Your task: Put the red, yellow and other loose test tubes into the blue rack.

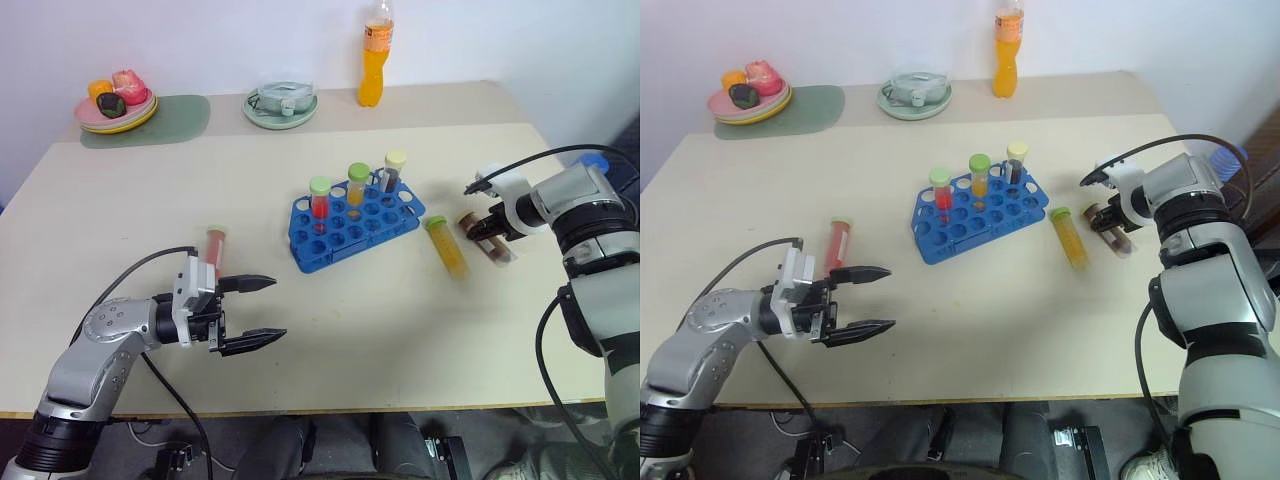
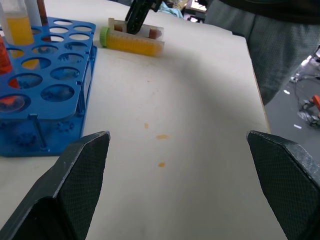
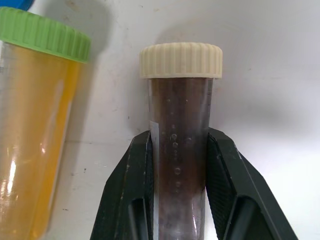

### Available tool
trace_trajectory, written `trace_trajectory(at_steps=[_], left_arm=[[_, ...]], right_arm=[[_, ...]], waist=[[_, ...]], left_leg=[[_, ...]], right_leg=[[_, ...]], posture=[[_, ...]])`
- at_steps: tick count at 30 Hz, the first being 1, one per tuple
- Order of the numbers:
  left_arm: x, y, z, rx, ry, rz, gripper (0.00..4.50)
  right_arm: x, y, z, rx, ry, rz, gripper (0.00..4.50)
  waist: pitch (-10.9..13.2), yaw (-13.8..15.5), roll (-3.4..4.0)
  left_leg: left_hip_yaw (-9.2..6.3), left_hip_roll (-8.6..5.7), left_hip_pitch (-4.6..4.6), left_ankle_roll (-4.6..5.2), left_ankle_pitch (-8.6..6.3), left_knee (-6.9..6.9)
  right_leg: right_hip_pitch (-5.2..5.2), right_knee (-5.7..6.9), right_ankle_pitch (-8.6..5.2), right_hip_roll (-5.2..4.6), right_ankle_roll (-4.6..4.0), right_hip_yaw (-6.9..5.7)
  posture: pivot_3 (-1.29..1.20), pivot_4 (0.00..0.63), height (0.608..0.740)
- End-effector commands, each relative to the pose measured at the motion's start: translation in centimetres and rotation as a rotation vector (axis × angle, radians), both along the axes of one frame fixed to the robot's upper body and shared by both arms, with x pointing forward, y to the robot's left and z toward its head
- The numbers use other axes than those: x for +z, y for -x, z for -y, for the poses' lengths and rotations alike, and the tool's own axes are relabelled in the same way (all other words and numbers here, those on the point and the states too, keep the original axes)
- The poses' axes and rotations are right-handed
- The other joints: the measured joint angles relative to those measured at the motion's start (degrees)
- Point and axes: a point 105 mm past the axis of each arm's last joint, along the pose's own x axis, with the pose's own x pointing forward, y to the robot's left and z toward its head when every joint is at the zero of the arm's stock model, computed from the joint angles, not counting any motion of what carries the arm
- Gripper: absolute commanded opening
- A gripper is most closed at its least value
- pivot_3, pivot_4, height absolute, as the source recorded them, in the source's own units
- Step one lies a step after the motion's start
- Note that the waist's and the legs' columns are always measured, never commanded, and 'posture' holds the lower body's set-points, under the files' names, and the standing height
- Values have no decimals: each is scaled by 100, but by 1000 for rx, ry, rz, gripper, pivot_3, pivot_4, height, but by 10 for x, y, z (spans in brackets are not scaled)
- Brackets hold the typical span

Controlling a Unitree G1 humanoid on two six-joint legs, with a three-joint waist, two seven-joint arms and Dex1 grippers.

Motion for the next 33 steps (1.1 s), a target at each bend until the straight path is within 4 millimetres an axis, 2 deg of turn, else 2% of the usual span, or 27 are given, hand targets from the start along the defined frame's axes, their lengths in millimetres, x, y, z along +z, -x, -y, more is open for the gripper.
trace_trajectory(at_steps=[1, 4, 6, 9, 13, 15, 17, 19, 23, 33], left_arm=[[9, 0, -1, 13, 3, 35, 4500], [9, -1, -2, 16, -2, 36, 4500], [9, -3, 1, 13, 7, 41, 4500], [10, -8, 4, 7, 6, 52, 4500], [9, -14, 5, 1, -9, 66, 4500], [8, -18, 6, -1, -23, 80, 4500], [11, -23, 7, 5, -2, 84, 4500], [12, -28, 7, 11, 4, 92, 4500], [14, -35, 8, 32, 31, 102, 4500], [20, -49, 16, 113, 101, 152, 4500]], right_arm=[[55, -8, 3, 53, -31, 185, 786], [92, -3, -20, 132, -214, 309, 786], [121, 3, -45, 232, -316, 481, 786], [131, 19, -74, 346, -377, 687, 786], [117, 17, -82, 237, -336, 997, 786], [103, 23, -94, 257, -328, 1117, 786], [83, 33, -117, 325, -384, 1192, 786], [66, 40, -133, 338, -483, 1229, 786], [49, 41, -137, 271, -545, 1299, 786], [42, 27, -143, 218, -584, 1358, 786]], waist=[[10, 19, 16], [15, 16, 26], [16, -4, 27], [12, 21, 19], [9, 25, 15], [9, 35, 16], [9, 29, 16], [9, -6, 16], [9, -153, 17], [9, -270, 17]], left_leg=[[1, 0, -1, 0, 0, 1], [3, 5, -10, -1, 0, -1], [11, 16, -20, -4, -2, -7], [13, 58, -32, -28, -18, 6], [22, 76, -36, -36, -18, 14], [31, 75, -36, -39, -15, 20], [32, 75, -35, -40, -13, 20], [34, 76, -33, -41, -13, 22], [33, 81, -23, -46, -10, 18], [33, 89, 34, -46, -11, -6]], right_leg=[[-1, 0, 1, 1, 0, 2], [-13, 1, 2, 6, 2, 4], [-28, 0, 3, 16, 3, 11], [-38, -4, 7, 53, -2, 10], [-46, 5, 16, 58, -15, 8], [-45, 3, 31, 65, -18, 11], [-45, 2, 35, 67, -17, 11], [-45, 4, 36, 71, -16, 11], [-44, 10, 38, 78, -19, 13], [-1, -1, 38, 86, -21, 13]], posture=[[0, 150, 740], [0, 150, 740], [0, 150, 740], [0, 150, 740], [0, 150, 740], [0, 150, 740], [0, 150, 740], [0, 150, 740], [0, 150, 740], [0, 150, 740]])
